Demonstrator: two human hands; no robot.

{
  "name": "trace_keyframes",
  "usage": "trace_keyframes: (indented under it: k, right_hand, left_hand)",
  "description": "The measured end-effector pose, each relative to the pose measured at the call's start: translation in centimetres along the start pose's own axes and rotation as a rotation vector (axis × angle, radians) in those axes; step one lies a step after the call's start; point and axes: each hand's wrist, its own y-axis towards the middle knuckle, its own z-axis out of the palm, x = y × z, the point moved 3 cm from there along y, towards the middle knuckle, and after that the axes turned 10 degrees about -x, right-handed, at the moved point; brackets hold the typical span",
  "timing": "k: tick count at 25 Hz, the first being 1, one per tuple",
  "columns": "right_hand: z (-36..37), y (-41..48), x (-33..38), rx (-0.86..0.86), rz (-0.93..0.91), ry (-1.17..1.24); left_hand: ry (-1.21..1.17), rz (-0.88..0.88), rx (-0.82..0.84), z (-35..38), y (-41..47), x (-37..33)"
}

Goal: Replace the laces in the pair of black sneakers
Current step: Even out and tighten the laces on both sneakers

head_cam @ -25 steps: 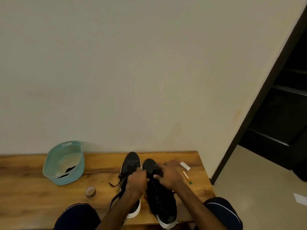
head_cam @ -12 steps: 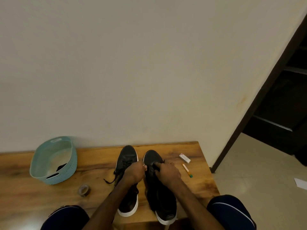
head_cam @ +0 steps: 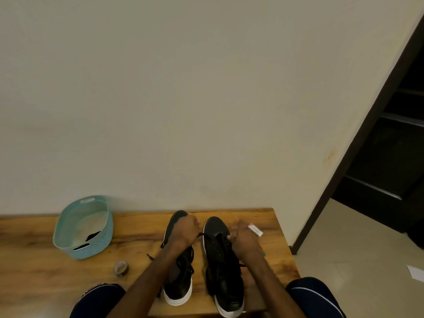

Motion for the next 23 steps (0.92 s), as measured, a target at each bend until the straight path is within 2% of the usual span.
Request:
trace_keyframes:
  k: [2, 3, 7, 10, 13, 17, 23]
  right_hand:
    - [-2.7, 0.6, -0.2, 0.034, 0.03, -0.071]
    - [-4.5, 0.8, 0.4, 0.036, 0.025, -0.001]
    - [-15.6, -0.7, 8.0, 0.025, -0.072, 0.847]
    - [-25.3, -3.9, 15.4, -0.023, -0.278, 1.149]
    - [-32.7, -7.3, 21.2, -0.106, -0.417, 1.258]
    - [-39.4, -11.3, 25.5, -0.212, -0.506, 1.296]
    - [-42.0, -13.9, 27.2, -0.323, -0.535, 1.249]
  left_hand:
    - [-0.109, 0.016, -0.085, -3.6, -0.7, -1.4]
    - [-0.181, 0.035, -0.12, -5.8, -1.1, -2.4]
    - [-0.601, 0.246, -0.344, -17.6, -3.5, -9.7]
    - [-0.898, 0.438, -0.407, -26.5, -6.6, -16.0]
    - [-0.963, 0.522, -0.478, -32.4, -9.7, -21.0]
    - [-1.054, 0.51, -0.518, -35.8, -11.9, -24.4]
    - [-1.025, 0.446, -0.615, -36.7, -13.6, -25.7]
